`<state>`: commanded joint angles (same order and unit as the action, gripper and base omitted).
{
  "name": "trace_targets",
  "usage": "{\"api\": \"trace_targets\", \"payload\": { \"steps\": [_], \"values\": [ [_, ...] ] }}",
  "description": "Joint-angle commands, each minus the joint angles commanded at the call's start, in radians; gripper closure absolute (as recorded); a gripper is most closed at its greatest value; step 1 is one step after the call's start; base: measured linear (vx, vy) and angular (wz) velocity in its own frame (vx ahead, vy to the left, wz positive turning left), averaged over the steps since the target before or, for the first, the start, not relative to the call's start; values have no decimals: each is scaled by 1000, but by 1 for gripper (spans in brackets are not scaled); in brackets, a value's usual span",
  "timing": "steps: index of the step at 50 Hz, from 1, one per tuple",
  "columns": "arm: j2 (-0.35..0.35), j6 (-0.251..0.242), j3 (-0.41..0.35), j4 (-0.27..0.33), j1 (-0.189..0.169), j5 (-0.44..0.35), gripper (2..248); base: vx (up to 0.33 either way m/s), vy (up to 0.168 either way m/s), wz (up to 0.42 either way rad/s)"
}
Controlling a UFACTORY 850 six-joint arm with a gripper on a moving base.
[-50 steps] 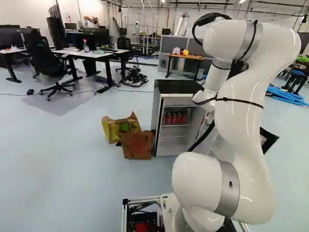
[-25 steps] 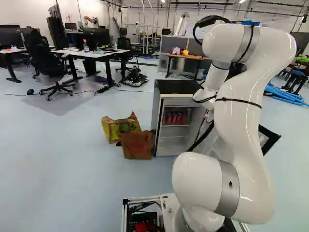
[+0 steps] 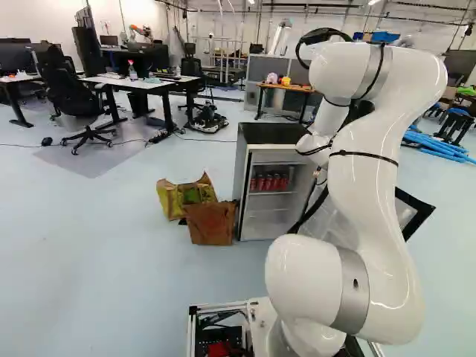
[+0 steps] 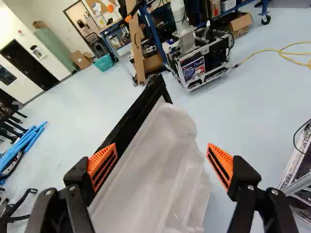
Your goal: Grab a drink from the fridge
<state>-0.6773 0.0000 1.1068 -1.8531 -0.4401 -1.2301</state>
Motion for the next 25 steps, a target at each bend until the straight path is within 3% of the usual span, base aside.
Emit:
{"api": "trace_targets", "payload": {
  "steps": [15,25],
  "values": [
    [2,0,-4,6,0,0,3,0,0,0],
    [27,0,-51,61,2,0,3,0,0,0]
  ]
}}
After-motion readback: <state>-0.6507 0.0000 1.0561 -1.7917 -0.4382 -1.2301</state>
